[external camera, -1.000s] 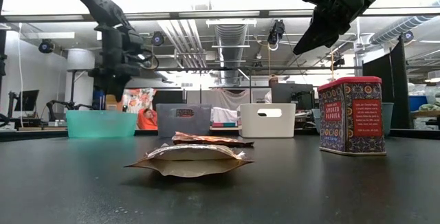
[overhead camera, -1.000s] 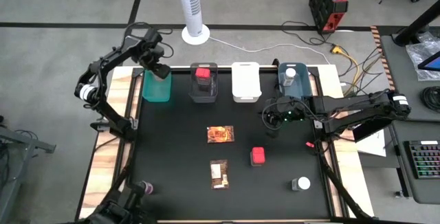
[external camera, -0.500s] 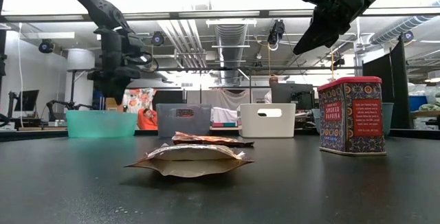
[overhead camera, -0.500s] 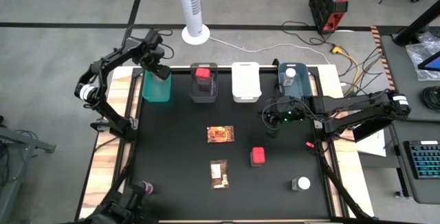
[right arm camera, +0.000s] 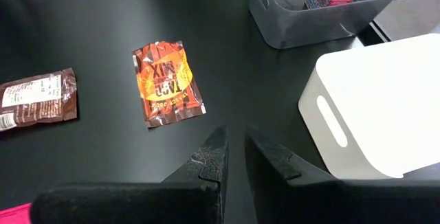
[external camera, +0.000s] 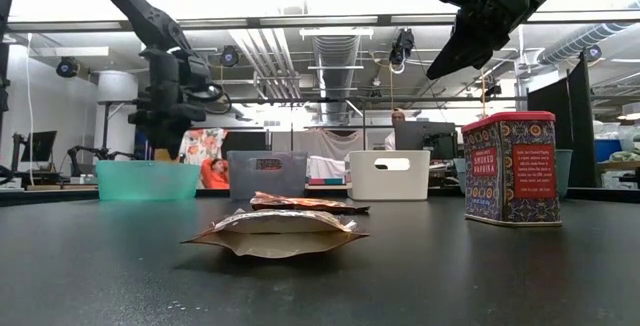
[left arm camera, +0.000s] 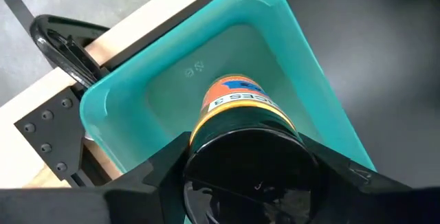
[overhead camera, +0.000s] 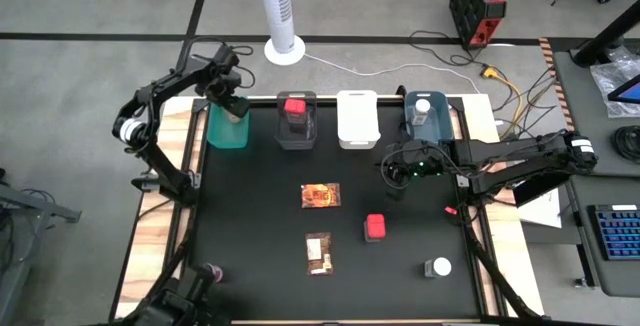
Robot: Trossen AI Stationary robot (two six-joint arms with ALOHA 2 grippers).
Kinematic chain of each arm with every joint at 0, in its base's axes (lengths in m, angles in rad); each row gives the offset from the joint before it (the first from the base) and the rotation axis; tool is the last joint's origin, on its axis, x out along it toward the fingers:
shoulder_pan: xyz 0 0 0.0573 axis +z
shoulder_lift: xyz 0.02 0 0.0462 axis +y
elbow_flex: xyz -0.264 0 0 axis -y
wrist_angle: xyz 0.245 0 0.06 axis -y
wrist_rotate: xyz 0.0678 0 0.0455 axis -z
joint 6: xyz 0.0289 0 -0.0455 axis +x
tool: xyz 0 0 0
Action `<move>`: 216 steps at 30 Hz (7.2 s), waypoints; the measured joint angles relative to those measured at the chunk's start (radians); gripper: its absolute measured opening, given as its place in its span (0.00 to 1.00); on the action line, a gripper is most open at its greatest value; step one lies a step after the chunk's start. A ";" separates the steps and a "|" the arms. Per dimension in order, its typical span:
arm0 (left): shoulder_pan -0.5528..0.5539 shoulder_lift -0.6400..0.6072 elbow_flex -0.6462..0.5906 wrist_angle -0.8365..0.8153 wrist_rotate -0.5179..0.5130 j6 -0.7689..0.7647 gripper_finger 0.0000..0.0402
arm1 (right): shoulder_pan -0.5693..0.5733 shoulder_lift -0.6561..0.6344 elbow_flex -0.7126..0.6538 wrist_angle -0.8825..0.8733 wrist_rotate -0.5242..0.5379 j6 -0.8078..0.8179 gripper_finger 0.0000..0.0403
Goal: Sort spices by type
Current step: Put the top black seasoning bottle into the green bin, then put the top orange seasoning pack into the white bin
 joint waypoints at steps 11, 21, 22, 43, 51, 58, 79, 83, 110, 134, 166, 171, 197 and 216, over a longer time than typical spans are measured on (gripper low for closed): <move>0.001 0.034 0.001 0.017 -0.009 0.007 0.62 | 0.000 0.000 0.000 0.000 0.000 0.000 0.10; 0.001 0.035 0.001 0.008 -0.009 0.007 0.72 | 0.000 0.000 0.000 0.000 0.000 0.000 0.09; 0.001 0.033 0.001 0.005 -0.009 0.008 0.72 | 0.000 0.000 0.000 0.000 0.000 0.000 0.09; -0.013 -0.010 0.320 -0.285 -0.009 -0.042 0.72 | 0.000 0.000 0.000 0.000 0.001 0.000 0.09; -0.227 -0.158 0.300 -0.259 -0.009 -0.080 0.71 | 0.000 0.000 0.000 0.028 0.001 0.000 0.09; -0.555 -0.235 0.290 -0.261 -0.089 -0.166 0.70 | 0.000 0.000 0.000 0.060 0.001 0.000 0.10; -1.191 -0.063 0.145 0.068 -0.158 -0.210 0.70 | 0.000 -0.001 0.000 0.058 0.001 0.062 0.10; -1.182 -0.035 0.038 0.253 -0.153 -0.189 0.70 | 0.000 -0.004 0.000 0.044 0.001 0.066 0.10; -1.176 0.232 -0.140 0.574 -0.070 -0.151 0.62 | 0.000 -0.051 0.000 -0.002 0.003 0.106 0.27; -1.188 0.074 -0.139 0.595 -0.426 -0.099 0.11 | 0.000 -0.042 -0.028 0.052 0.012 0.376 0.46; -1.209 0.001 -0.133 0.896 -0.556 0.041 0.12 | -0.062 0.184 -0.061 0.481 0.007 0.405 0.44; -1.210 0.001 -0.132 0.906 -0.491 0.035 0.14 | -0.064 0.185 -0.060 0.470 0.001 0.357 0.17; -1.136 -0.010 -0.130 1.027 -0.045 0.094 0.67 | -0.033 0.174 0.146 -0.016 -0.022 -0.150 0.03; -1.044 0.130 -0.131 1.185 0.100 0.020 0.03 | -0.020 0.173 0.146 -0.014 -0.014 -0.139 0.03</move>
